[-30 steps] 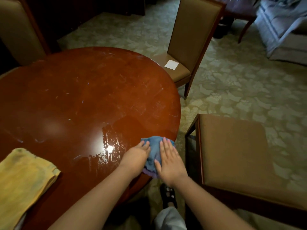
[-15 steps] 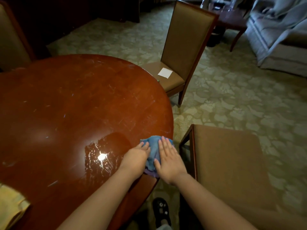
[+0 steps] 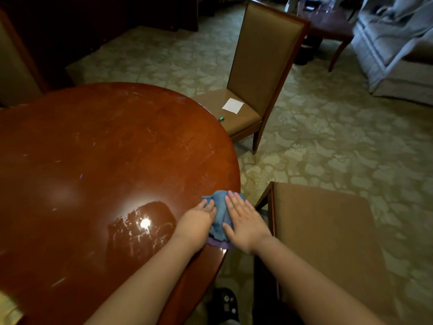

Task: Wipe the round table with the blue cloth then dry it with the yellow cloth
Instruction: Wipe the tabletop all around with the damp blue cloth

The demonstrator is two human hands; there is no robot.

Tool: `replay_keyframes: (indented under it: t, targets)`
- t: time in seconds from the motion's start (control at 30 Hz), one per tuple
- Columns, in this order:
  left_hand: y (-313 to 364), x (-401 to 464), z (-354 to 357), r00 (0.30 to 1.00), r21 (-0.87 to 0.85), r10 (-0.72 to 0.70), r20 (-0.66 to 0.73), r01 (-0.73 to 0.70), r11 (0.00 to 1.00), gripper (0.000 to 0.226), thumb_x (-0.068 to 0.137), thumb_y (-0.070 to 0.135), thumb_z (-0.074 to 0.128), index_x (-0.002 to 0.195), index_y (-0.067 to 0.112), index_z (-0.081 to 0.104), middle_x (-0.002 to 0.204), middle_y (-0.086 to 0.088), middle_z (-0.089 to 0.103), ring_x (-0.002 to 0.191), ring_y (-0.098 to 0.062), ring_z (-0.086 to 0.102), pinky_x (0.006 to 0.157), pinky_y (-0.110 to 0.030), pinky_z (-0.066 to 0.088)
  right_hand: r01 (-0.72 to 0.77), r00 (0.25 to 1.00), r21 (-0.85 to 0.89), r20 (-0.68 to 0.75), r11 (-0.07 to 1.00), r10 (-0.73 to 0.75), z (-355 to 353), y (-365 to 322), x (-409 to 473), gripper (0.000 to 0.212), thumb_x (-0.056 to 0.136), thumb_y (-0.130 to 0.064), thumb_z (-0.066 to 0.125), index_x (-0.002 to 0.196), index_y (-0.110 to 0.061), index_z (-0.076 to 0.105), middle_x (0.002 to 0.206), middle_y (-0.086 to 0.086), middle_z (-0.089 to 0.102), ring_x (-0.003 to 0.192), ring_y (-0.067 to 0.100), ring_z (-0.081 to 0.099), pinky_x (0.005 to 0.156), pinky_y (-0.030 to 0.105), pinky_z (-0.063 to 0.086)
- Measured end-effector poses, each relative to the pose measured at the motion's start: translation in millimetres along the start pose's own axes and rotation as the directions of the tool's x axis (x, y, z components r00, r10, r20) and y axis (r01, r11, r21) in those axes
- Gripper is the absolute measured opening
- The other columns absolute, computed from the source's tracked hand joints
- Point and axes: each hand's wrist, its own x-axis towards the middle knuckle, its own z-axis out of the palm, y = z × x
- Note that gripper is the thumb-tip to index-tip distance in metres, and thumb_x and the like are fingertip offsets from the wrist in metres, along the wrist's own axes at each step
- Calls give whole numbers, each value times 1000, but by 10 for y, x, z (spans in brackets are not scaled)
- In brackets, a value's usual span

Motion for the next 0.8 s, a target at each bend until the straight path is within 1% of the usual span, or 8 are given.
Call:
replay_keyframes:
  t: [0.07, 0.13, 0.17, 0.27, 0.4, 0.53, 0.7, 0.8]
  targets:
    - [-37, 203, -69, 1000, 10, -13, 5, 13, 1000, 67, 96, 17, 46, 152, 12, 10, 160, -5, 9, 147, -21, 10, 112, -21, 14, 3, 1000, -20, 7, 1000, -2, -76, 126, 187, 95, 68, -57, -12, 150, -9, -11, 156, 4, -20, 133, 8, -28, 114, 28, -14]
    - [-88, 387, -133, 1000, 26, -28, -4, 28, 999, 63, 98, 14, 42, 152, 13, 10, 160, -4, 10, 146, -20, 11, 112, -23, 17, 14, 1000, -29, 20, 999, -13, -138, 218, 355, 92, 70, -57, -11, 149, -10, -13, 157, 5, -19, 134, 8, -27, 117, 30, -11]
    - [-118, 460, -158, 999, 31, -38, -9, 38, 999, 62, 98, 13, 40, 152, 13, 11, 160, -3, 12, 146, -20, 12, 111, -23, 19, 14, 1000, -28, 29, 1000, -13, -177, 248, 428, 88, 75, -57, -8, 149, -10, -13, 157, 5, -19, 135, 8, -27, 117, 30, -11]
    - [-176, 596, -206, 998, 42, -59, -5, 59, 997, 60, 97, 10, 41, 151, 13, 16, 159, -3, 15, 146, -20, 15, 112, -24, 22, 16, 996, -35, 85, 999, -13, -272, 321, 599, 72, 96, -48, 17, 149, -9, -13, 157, 6, -19, 142, 13, -20, 117, 30, -10]
    - [-179, 545, -177, 997, 41, -72, -5, 72, 997, 59, 98, 10, 39, 152, 13, 15, 160, -4, 12, 146, -19, 13, 113, -23, 19, 4, 995, 16, 103, 1000, -6, -309, 270, 587, 71, 99, -42, 26, 150, -8, -11, 157, 7, -19, 144, 15, -18, 118, 31, -7]
    - [-125, 195, -88, 995, 66, -85, 46, 82, 994, 61, 97, 11, 43, 152, 11, 14, 160, -7, 10, 146, -21, 12, 114, -24, 16, 11, 992, 16, 128, 1000, -13, -262, 29, 335, 72, 100, -42, 29, 150, -8, -10, 157, 7, -19, 144, 16, -18, 118, 32, -7]
    - [-92, -504, 89, 991, 86, -90, 100, 82, 993, 64, 97, 11, 44, 152, 9, 11, 160, -9, 7, 147, -22, 9, 116, -26, 12, 12, 990, 8, 143, 1000, -13, -15, -503, -133, 77, 90, -48, 15, 150, -7, -9, 157, 8, -18, 144, 18, -17, 114, 29, -13]
    - [-98, -920, 200, 987, 73, -108, 117, 100, 992, 66, 96, 11, 46, 152, 9, 10, 160, -9, 6, 147, -22, 8, 117, -26, 12, 33, 986, 2, 161, 999, -33, 87, -830, -352, 72, 99, -44, 25, 150, -7, -10, 157, 8, -19, 144, 18, -18, 113, 30, -13]
